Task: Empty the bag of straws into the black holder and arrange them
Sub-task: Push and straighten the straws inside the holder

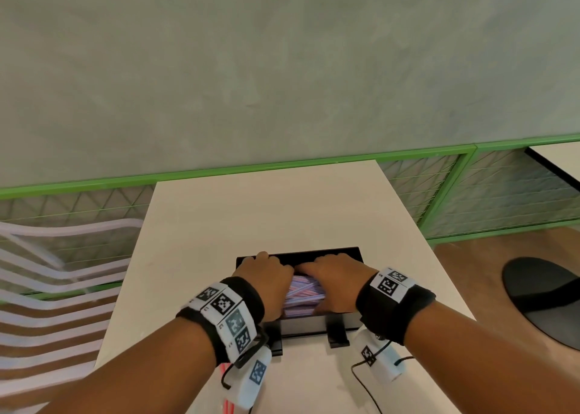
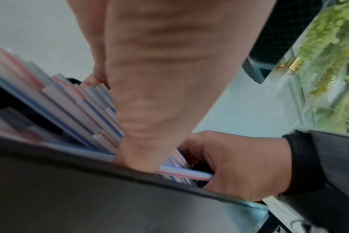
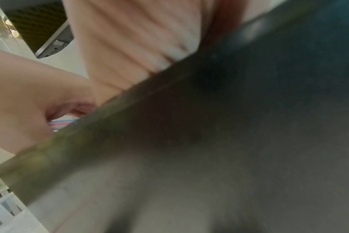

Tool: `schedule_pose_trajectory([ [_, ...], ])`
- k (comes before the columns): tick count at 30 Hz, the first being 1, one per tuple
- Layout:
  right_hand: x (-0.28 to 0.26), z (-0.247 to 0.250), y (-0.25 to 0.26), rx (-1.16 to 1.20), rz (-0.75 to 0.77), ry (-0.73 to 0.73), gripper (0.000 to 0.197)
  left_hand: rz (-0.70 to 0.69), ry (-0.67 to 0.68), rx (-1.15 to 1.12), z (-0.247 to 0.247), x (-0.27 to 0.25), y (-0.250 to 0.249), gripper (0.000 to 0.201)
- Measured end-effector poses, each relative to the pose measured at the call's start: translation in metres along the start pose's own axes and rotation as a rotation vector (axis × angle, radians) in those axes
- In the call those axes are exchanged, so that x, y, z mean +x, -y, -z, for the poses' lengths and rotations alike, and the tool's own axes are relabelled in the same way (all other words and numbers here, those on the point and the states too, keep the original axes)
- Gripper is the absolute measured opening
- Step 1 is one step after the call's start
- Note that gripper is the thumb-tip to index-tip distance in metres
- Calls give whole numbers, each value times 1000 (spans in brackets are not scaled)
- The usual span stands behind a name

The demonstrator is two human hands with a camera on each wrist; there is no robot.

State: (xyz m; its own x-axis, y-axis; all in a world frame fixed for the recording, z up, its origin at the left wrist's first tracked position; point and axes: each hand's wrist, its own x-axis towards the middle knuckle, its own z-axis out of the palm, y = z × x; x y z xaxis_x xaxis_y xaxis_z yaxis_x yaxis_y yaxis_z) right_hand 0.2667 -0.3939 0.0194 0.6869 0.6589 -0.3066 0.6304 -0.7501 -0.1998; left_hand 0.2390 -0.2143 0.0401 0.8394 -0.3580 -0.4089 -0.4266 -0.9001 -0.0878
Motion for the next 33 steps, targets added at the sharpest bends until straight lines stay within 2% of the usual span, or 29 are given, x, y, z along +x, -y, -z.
schedule_pose_trajectory([
  [4,-2,3,2,23,-31,-6,41,-8,-5,-89,0,-6,9,35],
  [6,-4,5,3,30,-27,-24,37,-27,-19,-161,2,-10,15,33],
  [14,-9,22,1,0,34,-224,63,-106,-224,-450,2,-21,39,25],
  [16,-10,18,0,33,39,-225,63,-127,-230,-549,-8,-20,39,37],
  [20,-7,4,-3,169,41,-215,61,-145,-225,-686,-28,-21,42,74],
  [22,-6,-3,-5,246,47,-189,63,-173,-243,-730,-31,-24,40,77],
  [25,-7,-10,-7,286,32,-136,69,-184,-332,-793,-33,-28,32,57],
  [28,-5,-13,-6,294,4,-97,74,-97,-419,-887,-37,-25,23,37],
  [33,2,-8,-3,156,31,-69,76,4,-541,-993,-39,-25,17,33],
])
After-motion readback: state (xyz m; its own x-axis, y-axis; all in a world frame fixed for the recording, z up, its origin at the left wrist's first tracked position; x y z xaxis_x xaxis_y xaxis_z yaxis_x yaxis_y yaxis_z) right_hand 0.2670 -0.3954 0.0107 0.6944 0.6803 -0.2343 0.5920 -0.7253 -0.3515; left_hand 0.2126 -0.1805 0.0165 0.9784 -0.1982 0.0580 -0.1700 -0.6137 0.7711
